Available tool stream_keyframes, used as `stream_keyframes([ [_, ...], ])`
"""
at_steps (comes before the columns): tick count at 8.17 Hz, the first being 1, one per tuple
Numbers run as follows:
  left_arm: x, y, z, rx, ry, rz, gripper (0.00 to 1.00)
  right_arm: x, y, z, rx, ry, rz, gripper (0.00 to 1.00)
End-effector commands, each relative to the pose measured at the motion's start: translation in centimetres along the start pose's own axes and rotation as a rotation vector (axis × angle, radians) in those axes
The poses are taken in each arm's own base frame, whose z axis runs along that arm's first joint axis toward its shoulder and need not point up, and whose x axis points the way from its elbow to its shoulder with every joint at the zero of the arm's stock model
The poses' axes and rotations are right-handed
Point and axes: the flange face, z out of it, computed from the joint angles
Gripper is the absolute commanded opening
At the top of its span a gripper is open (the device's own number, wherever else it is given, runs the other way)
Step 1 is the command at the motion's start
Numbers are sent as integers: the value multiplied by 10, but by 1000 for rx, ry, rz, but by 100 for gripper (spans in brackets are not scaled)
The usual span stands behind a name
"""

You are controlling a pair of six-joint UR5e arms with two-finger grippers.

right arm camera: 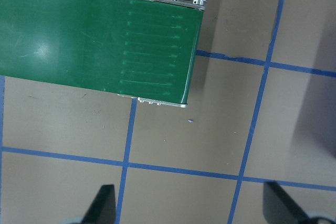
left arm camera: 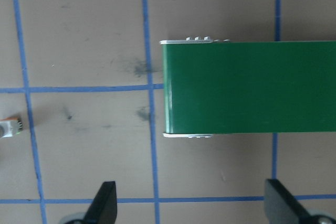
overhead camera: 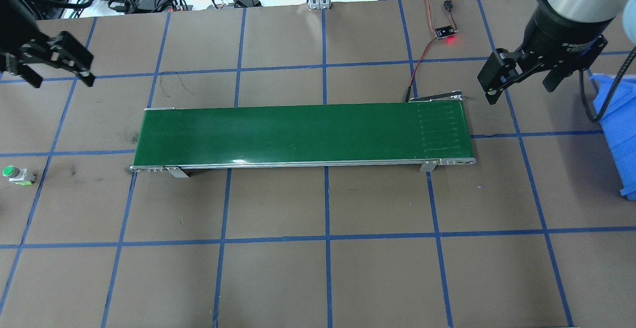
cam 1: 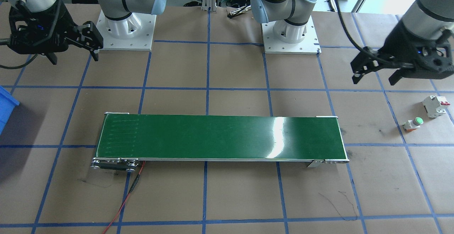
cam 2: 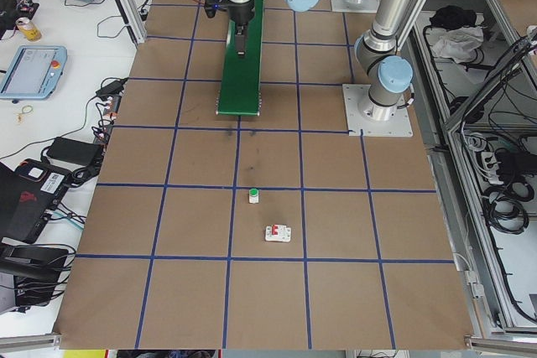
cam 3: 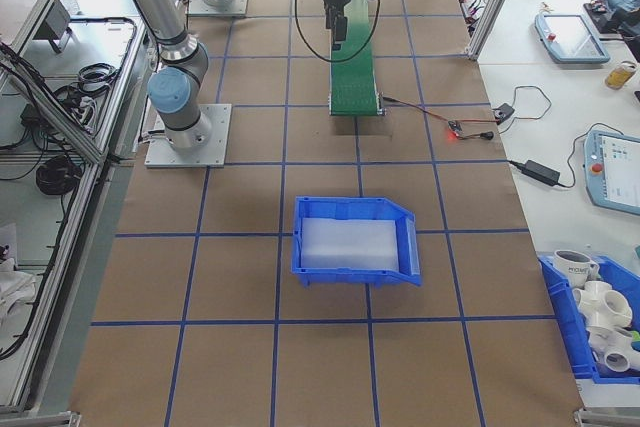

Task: Move button from left to right

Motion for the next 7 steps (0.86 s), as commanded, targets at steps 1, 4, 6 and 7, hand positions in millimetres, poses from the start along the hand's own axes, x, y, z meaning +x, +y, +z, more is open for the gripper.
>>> stream_keyframes([
  [1,-162,-9,64,-20,11,-78,100,0,0,0,0,0,1,100],
  [4,-310,13,134,-8,-56,-91,100,0,0,0,0,1,2,100],
  [6,-336,11,176,-16,-54,-41,100,0,1,-1,1,2,3,100],
  [7,-344,10,196,-30,-36,-13,100,0,1,-1,1,2,3,100],
])
